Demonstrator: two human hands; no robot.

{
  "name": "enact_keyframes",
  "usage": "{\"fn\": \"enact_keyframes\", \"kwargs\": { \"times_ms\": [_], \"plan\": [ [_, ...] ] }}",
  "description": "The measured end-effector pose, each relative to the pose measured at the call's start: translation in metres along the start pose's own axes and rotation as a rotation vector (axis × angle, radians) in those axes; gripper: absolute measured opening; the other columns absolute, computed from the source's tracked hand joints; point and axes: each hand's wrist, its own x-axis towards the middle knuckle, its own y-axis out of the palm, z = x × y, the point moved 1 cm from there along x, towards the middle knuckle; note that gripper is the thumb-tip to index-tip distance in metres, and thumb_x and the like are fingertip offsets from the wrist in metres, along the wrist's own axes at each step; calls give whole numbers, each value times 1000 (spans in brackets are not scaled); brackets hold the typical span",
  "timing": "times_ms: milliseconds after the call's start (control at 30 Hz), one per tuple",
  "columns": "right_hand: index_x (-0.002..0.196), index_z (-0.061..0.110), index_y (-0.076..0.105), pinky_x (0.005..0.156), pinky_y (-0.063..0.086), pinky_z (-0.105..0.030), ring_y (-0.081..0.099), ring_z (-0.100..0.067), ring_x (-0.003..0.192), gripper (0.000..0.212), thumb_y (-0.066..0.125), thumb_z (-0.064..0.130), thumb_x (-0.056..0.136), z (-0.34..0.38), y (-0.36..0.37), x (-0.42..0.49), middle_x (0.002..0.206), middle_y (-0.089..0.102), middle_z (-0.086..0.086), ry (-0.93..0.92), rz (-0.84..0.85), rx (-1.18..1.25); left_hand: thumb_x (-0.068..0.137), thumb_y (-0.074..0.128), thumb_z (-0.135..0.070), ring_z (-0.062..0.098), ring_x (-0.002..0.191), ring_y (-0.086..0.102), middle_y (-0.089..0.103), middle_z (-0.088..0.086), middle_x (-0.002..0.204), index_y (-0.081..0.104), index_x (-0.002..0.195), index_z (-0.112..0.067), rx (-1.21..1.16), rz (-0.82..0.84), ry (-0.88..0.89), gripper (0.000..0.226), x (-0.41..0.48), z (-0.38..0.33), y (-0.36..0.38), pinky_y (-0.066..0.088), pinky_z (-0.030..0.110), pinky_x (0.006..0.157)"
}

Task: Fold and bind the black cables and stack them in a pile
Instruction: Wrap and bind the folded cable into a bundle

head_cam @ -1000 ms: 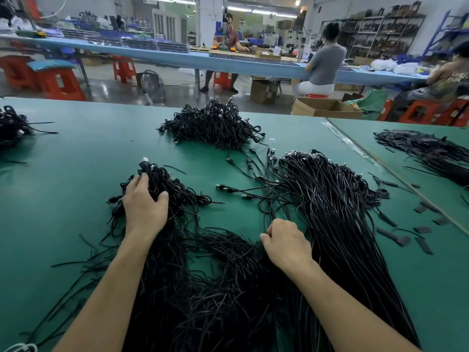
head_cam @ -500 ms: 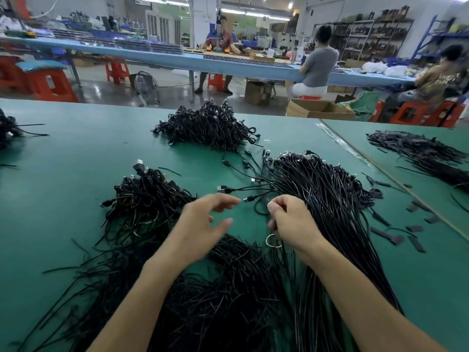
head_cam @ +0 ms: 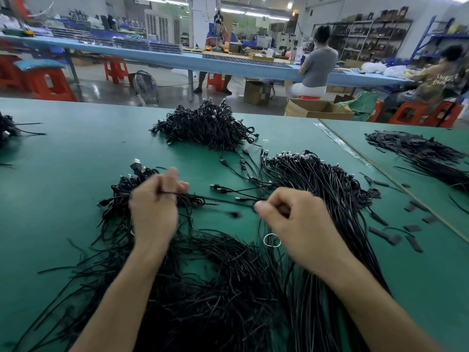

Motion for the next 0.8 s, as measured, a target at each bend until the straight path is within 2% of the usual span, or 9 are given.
{"fn": "enact_keyframes", "kwargs": {
  "times_ms": [67, 133, 233, 300, 400, 467, 500, 600, 800],
  "plan": [
    [68, 19, 56, 46, 37, -9, 49, 1, 47, 30, 62, 25, 97, -22, -11, 9, 54, 51, 9, 61, -170, -115, 99, 52, -48, 0, 51, 55, 65, -8, 59, 60, 69, -22, -55, -175, 7, 41, 10, -5, -18, 42, 9, 54],
    [70, 20, 55, 50, 36, -12, 50, -4, 55, 30, 61, 30, 97, -43, -20, 17, 63, 53, 7, 130, -264, -270, 98, 59, -40, -1, 41, 45, 48, -8, 44, 51, 60, -21, 102, -159, 127, 43, 9, -14, -25, 33, 8, 43],
    [90, 20, 60, 69, 43, -25, 56, -16, 83, 18, 56, 34, 100, -62, -18, 21, 95, 62, -3, 248, -109, -486, 88, 68, -43, 1, 42, 44, 49, -14, 45, 51, 57, -20, 307, 108, 214, 43, -3, -28, -17, 33, 9, 43],
    [126, 24, 57, 100, 44, -33, 53, -17, 115, 33, 52, 42, 99, -61, -10, 18, 129, 57, -1, 215, 85, -580, 86, 68, -46, 2, 42, 43, 49, -16, 45, 52, 59, -21, 388, 322, 198, 40, -13, -33, -10, 34, 12, 43],
    [152, 40, 24, 123, 4, -32, 15, -4, 148, 65, 38, 65, 94, -42, 5, 14, 154, 29, 21, -50, 233, -534, 91, 64, -43, 4, 41, 39, 48, -17, 45, 48, 62, -22, 424, 593, 208, 39, -29, -37, 2, 32, 17, 42],
    [151, 42, 27, 122, 0, -25, 11, 3, 148, 56, 36, 62, 98, -29, 15, 10, 152, 30, 26, -187, 263, -397, 90, 56, -49, 6, 42, 37, 45, -12, 47, 47, 64, -21, 423, 663, 248, 39, -36, -41, 8, 31, 25, 46],
    [146, 39, 39, 120, 10, -21, 23, 3, 144, 48, 39, 54, 100, -27, 17, 9, 144, 41, 27, -217, 259, -307, 89, 51, -50, 8, 44, 38, 45, -11, 49, 47, 67, -22, 400, 685, 250, 35, -37, -42, 9, 32, 29, 48],
    [107, 27, 68, 84, 46, -22, 58, -1, 91, 17, 54, 34, 101, -25, 17, 8, 90, 62, 24, -170, 192, -61, 84, 43, -60, 7, 49, 40, 51, -17, 58, 48, 76, -32, 393, 745, 243, 29, -37, -44, 8, 32, 28, 51],
    [85, 28, 68, 57, 44, -13, 54, -1, 60, 15, 60, 24, 97, -32, 2, 16, 72, 66, 15, -67, -150, 209, 90, 39, -67, 9, 44, 31, 38, -11, 48, 50, 66, -15, 353, 801, 112, 58, -39, -49, 7, 32, 29, 50]
  ]
}}
